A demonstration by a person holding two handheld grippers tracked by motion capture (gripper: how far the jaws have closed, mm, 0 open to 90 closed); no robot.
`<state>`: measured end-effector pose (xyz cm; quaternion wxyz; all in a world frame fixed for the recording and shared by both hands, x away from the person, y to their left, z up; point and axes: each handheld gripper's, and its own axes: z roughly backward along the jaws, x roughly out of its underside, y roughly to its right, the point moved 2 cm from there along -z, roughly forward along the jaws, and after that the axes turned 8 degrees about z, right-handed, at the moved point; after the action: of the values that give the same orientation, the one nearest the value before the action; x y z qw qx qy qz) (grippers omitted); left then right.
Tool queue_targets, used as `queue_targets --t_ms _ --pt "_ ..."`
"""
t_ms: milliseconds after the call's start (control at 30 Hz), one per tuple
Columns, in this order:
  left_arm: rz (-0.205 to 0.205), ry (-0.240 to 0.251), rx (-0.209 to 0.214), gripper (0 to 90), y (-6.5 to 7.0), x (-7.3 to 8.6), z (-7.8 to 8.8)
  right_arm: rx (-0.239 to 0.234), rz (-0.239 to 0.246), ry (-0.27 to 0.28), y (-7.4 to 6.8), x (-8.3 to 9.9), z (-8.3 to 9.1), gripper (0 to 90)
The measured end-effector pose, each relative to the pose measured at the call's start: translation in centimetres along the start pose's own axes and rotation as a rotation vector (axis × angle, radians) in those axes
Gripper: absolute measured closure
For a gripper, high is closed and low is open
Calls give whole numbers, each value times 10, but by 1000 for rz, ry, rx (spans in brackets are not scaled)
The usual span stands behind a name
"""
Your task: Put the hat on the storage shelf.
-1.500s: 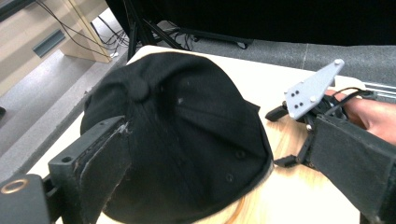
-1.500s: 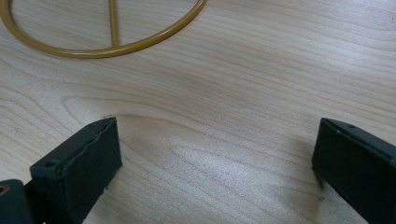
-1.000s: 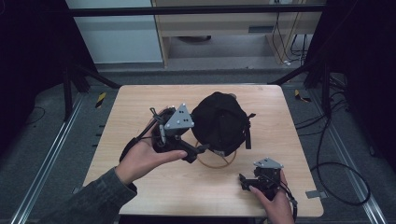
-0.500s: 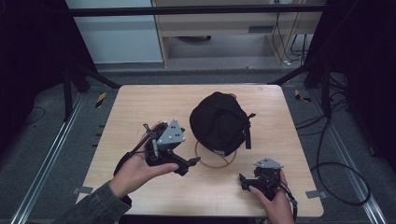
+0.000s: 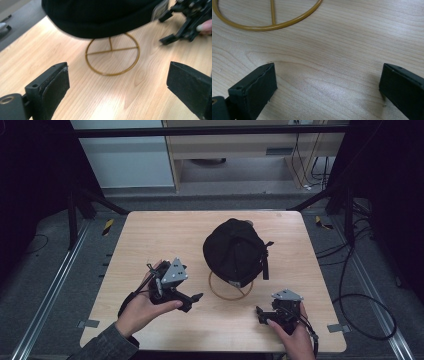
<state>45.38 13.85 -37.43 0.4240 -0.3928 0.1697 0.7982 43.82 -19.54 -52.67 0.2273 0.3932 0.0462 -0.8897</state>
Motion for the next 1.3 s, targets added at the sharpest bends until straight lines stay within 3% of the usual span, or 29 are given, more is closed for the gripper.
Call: queue_targets --t_ms 300,400,800,933,1000,1133,1300 --pt "49 -33 -41 41 -22 40 -16 0 0 0 0 0 0 15" --pt "60 -36 -36 39 -29 54 -20 0 0 0 0 0 0 15" --pt "115 -83 -54 38 -52 111 -23 0 0 0 0 0 0 15" --pt "155 -116 -74 38 -68 137 -20 0 0 0 0 0 0 15" --pt "166 -121 -81 39 -71 141 -20 0 -1 0 0 0 0 15" --pt "235 -142 -113 40 -90 163 -22 1 0 -1 0 0 0 15" --pt "294 -126 -116 22 -102 176 -24 0 0 0 0 0 0 15"
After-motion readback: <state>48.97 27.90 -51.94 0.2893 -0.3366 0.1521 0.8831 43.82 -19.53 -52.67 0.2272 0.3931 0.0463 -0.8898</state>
